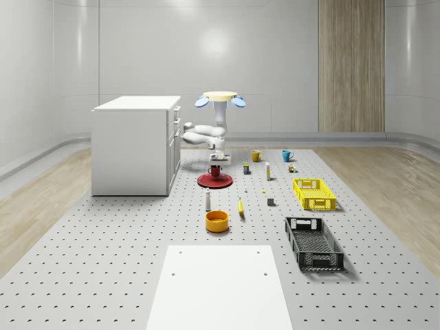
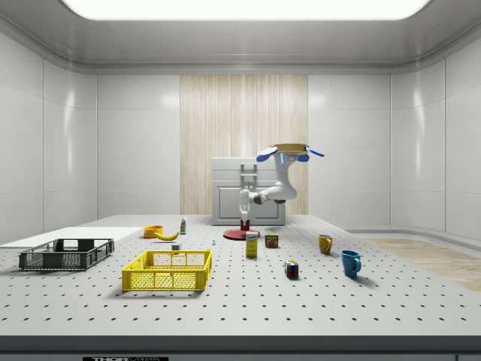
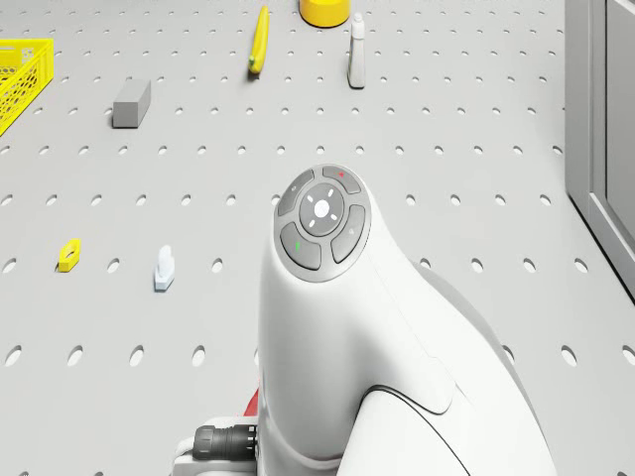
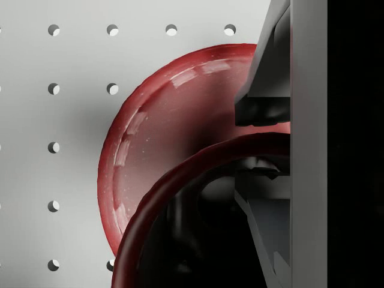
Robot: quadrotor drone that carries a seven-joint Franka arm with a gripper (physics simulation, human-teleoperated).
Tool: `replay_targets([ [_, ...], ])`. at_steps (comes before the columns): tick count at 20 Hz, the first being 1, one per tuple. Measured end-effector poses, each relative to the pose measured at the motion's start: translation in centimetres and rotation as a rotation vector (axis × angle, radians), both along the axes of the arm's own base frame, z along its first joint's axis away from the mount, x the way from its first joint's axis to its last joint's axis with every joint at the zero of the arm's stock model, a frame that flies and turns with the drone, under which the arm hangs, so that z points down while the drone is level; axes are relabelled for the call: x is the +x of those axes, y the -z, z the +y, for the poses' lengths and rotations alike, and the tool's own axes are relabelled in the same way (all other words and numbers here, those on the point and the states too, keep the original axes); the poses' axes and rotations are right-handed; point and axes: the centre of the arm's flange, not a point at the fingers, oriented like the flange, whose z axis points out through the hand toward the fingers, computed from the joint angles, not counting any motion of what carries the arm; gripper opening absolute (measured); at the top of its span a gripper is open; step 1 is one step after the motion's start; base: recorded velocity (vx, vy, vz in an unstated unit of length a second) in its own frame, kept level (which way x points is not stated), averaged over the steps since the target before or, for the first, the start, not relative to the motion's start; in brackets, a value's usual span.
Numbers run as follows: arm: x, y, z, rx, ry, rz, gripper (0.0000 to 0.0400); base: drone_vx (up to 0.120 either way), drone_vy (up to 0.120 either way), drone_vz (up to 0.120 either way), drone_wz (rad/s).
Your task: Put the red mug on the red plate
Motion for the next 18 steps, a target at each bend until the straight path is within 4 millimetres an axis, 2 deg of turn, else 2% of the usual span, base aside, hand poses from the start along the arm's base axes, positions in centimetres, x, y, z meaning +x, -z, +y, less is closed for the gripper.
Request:
replay_targets([
  [10, 0.0, -2.2, 0.0, 0.000, 0.000, 0.000, 0.0100, 0.004, 0.000, 0.000, 0.000],
  [12, 0.0, -2.5, 0.0, 0.000, 0.000, 0.000, 0.0202, 0.000, 0.000, 0.000, 0.000],
  [14, 0.0, -2.5, 0.0, 0.000, 0.000, 0.000, 0.0280, 0.000, 0.000, 0.000, 0.000],
  [16, 0.0, -2.1, 0.0, 0.000, 0.000, 0.000, 0.0327, 0.000, 0.000, 0.000, 0.000],
  [18, 0.0, -1.6, 0.0, 0.000, 0.000, 0.000, 0.0356, 0.000, 0.000, 0.000, 0.000],
])
